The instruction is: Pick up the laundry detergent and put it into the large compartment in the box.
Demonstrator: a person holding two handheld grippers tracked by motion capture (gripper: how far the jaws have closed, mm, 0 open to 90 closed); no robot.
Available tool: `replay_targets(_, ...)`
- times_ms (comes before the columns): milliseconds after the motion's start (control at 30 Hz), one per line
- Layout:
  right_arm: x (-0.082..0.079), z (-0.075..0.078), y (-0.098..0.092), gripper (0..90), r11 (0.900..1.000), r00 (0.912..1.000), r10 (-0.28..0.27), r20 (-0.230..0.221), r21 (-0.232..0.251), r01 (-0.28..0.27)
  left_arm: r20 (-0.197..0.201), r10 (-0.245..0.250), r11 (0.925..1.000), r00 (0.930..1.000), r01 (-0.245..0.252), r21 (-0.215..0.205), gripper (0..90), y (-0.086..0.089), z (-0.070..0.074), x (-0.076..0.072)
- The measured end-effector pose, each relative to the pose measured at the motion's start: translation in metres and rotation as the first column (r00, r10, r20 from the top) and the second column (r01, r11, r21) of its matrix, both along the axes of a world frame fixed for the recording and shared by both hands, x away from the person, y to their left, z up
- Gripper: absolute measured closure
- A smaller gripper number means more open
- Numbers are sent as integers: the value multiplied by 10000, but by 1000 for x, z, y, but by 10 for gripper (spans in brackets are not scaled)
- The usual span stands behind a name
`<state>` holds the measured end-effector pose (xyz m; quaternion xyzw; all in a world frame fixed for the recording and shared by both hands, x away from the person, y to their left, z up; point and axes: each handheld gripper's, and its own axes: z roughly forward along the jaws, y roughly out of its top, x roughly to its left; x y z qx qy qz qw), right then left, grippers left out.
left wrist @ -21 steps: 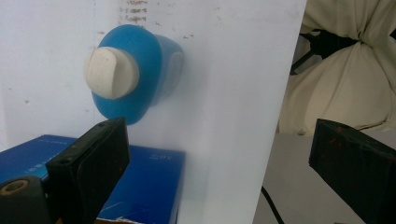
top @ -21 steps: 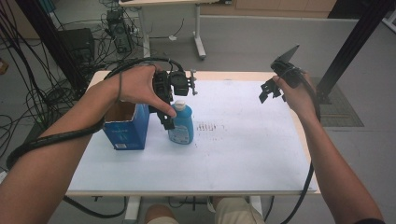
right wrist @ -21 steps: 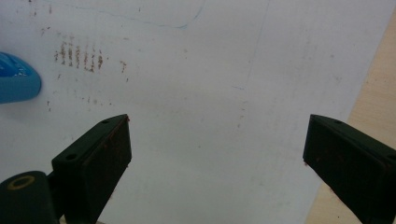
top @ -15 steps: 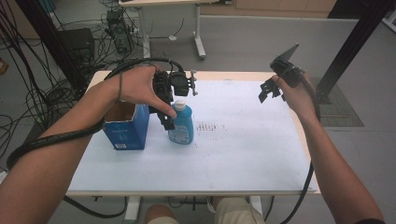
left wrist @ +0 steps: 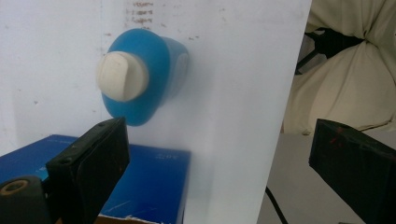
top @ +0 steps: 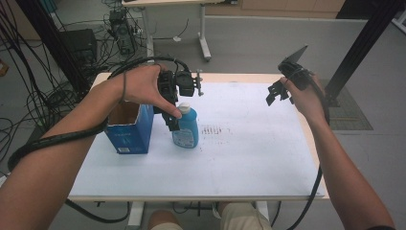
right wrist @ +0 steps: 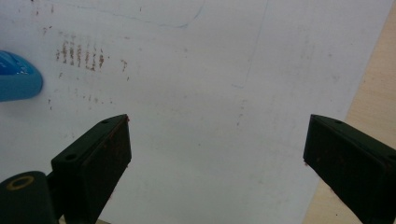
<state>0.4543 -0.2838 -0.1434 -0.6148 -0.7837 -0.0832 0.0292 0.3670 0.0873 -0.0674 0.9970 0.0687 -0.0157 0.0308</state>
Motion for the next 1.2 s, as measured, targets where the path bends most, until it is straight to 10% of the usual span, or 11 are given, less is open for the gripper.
replay_targets(1200,-20,11,-6,78,9998,9998,-184,120,122,182,187,-286,9994,9994,283,189,57,-19,-7,48)
